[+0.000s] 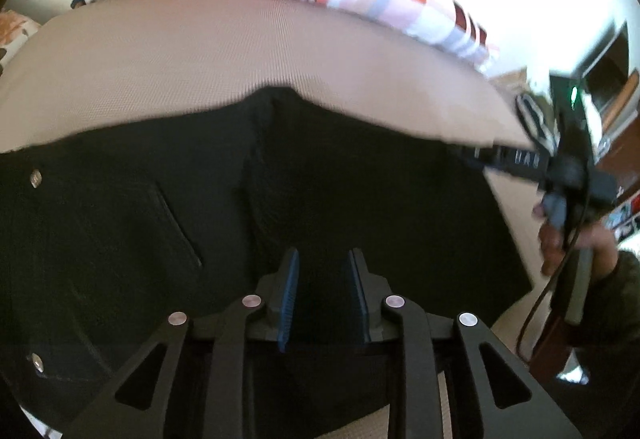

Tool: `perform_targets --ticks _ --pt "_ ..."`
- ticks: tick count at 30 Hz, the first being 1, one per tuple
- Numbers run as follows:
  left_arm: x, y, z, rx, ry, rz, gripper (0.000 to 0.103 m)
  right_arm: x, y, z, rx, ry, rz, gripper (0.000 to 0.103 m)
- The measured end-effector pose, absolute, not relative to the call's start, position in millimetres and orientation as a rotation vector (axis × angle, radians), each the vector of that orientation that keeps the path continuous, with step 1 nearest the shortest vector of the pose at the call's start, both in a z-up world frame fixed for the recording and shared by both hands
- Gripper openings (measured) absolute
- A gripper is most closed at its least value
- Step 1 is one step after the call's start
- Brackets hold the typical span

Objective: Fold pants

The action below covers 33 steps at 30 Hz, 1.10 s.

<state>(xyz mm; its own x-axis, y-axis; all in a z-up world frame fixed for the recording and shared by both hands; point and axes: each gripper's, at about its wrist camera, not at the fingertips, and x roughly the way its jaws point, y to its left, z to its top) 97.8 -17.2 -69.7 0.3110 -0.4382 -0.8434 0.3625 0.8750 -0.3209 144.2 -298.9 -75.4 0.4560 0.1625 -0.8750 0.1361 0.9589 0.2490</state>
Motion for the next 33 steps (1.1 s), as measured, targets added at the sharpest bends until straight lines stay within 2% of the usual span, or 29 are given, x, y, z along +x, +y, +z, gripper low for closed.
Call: perform_targets --ticks 8,16,19,33 --pt "81 -29 -77 0.044 1.101 -0.516 0.030 119 -295 -66 0.319 1.121 0.048 0.042" --pt "69 -40 -77 0.088 1.071 -0.516 0.049 69 -286 -73 0.347 1.197 0.094 0.042" --pt "69 -44 -77 0.096 1.069 -0.502 0.054 61 -281 -73 0.348 1.210 0.102 0.042" --pt "70 3 -47 0.131 1.055 -0.305 0.059 55 -230 -74 0.282 1.269 0.223 0.044"
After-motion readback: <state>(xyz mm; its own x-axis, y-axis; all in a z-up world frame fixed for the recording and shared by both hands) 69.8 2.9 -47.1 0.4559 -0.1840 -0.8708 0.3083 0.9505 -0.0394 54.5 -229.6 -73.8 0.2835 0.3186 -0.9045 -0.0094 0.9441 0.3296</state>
